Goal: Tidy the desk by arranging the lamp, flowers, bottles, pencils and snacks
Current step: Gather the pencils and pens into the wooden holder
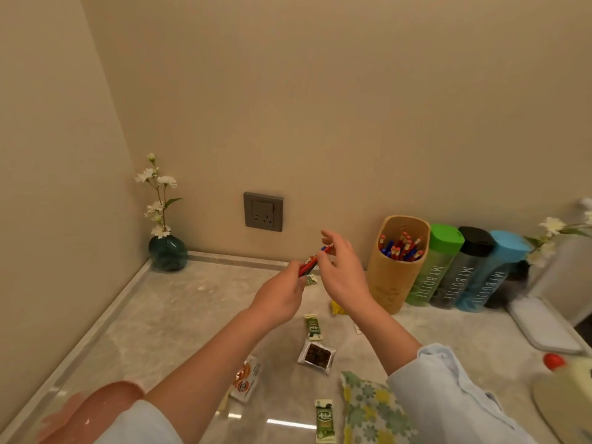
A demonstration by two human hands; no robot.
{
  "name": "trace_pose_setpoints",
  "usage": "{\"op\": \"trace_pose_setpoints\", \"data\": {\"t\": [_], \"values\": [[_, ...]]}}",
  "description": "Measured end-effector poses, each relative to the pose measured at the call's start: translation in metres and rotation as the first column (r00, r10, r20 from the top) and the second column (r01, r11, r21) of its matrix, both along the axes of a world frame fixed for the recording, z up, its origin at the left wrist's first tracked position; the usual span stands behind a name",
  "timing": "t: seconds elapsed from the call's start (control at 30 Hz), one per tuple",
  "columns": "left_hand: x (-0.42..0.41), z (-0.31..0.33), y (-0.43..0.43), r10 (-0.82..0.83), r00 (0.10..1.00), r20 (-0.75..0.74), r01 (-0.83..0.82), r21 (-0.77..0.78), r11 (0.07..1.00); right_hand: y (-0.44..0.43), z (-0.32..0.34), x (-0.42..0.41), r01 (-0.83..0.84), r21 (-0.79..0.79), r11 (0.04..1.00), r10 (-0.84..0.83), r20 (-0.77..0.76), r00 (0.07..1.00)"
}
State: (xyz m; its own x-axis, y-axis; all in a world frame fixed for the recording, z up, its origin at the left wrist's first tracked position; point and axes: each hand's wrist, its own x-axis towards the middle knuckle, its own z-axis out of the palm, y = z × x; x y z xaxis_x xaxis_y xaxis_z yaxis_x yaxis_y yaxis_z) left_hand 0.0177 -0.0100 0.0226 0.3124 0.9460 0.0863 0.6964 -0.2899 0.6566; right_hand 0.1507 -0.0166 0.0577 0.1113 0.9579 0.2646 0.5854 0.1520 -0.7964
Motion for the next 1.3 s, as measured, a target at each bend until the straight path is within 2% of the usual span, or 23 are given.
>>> {"op": "trace_pose_setpoints", "data": {"t": [0.07, 0.13, 0.23, 0.3, 0.4, 0.57, 0.73, 0.83, 0.93, 1.3], "values": [[0.016, 0.012, 0.003, -0.040, 0.998, 0.045, 0.039, 0.018, 0.999, -0.001, 0.011, 0.009, -0.021, 0.031, 0.999, 0.021, 0.020, 1.000], [0.034, 0.025, 0.006, -0.075, 0.990, 0.120, 0.073, 0.022, 0.997, -0.002, 0.026, 0.020, 0.003, 0.076, 0.997, -0.001, -0.024, 1.000], [0.061, 0.046, 0.009, -0.106, 0.958, 0.268, 0.095, 0.051, 0.994, -0.005, 0.051, 0.041, 0.100, 0.122, 0.987, -0.075, -0.195, 0.978], [0.080, 0.062, 0.011, -0.121, 0.921, 0.371, 0.106, 0.059, 0.993, -0.005, 0.069, 0.058, 0.129, 0.067, 0.989, -0.103, -0.303, 0.947], [0.106, 0.083, 0.014, -0.164, 0.863, 0.478, 0.155, 0.057, 0.986, -0.008, 0.091, 0.081, 0.061, 0.046, 0.997, -0.040, -0.370, 0.928], [0.148, 0.119, 0.019, -0.283, 0.774, 0.567, 0.259, 0.125, 0.958, -0.013, 0.124, 0.117, 0.070, 0.206, 0.976, 0.023, -0.418, 0.908], [0.181, 0.155, 0.030, -0.374, 0.745, 0.553, 0.315, 0.202, 0.927, -0.012, 0.153, 0.145, 0.153, 0.308, 0.939, -0.001, -0.443, 0.896], [0.191, 0.172, 0.038, -0.385, 0.787, 0.483, 0.276, 0.282, 0.919, -0.008, 0.165, 0.160, 0.173, 0.384, 0.907, 0.010, -0.430, 0.903], [0.196, 0.176, 0.048, -0.350, 0.866, 0.358, 0.231, 0.336, 0.913, -0.003, 0.163, 0.169, 0.196, 0.419, 0.886, -0.020, -0.389, 0.921], [0.192, 0.119, 0.079, -0.222, 0.934, 0.280, 0.149, 0.262, 0.954, 0.027, 0.100, 0.173, 0.261, 0.294, 0.919, -0.154, -0.343, 0.927]]}}
